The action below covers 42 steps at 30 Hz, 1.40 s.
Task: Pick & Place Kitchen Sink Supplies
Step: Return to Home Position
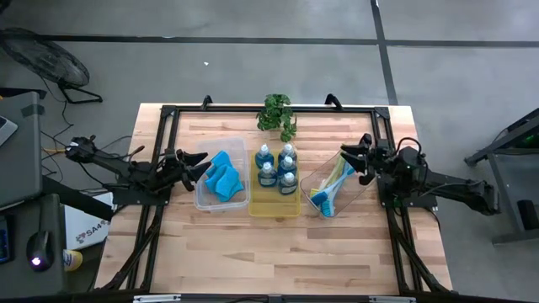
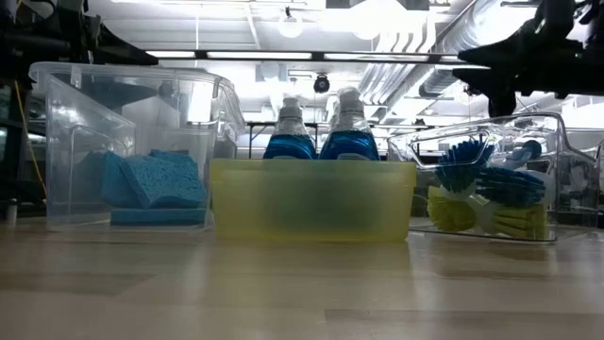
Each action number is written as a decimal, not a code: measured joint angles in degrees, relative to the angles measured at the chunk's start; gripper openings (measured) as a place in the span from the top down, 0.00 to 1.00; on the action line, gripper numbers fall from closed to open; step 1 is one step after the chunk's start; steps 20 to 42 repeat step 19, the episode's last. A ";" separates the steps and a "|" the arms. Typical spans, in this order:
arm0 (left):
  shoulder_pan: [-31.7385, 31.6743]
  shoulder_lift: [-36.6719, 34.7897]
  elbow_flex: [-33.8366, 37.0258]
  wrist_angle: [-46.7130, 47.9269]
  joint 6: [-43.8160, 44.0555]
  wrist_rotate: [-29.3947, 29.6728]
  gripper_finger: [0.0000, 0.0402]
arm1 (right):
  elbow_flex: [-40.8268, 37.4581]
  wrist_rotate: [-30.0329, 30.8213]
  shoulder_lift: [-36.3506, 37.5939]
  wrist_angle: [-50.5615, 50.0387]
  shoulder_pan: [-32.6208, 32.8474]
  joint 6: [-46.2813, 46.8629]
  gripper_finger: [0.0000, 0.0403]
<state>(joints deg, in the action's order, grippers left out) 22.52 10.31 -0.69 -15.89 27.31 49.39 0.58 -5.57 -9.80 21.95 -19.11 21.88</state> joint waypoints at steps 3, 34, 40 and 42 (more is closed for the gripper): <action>-0.01 0.00 0.00 -0.03 0.00 0.00 0.34 | 0.00 1.33 0.00 -1.54 0.00 0.17 0.65; -0.02 0.02 0.00 -0.03 0.00 -0.04 0.34 | 0.00 1.56 0.00 -2.70 0.00 0.12 0.65; -0.02 0.02 0.00 -0.03 0.00 -0.04 0.34 | 0.00 1.56 0.00 -2.70 0.00 0.12 0.65; -0.02 0.02 0.00 -0.03 0.00 -0.04 0.34 | 0.00 1.56 0.00 -2.70 0.00 0.12 0.65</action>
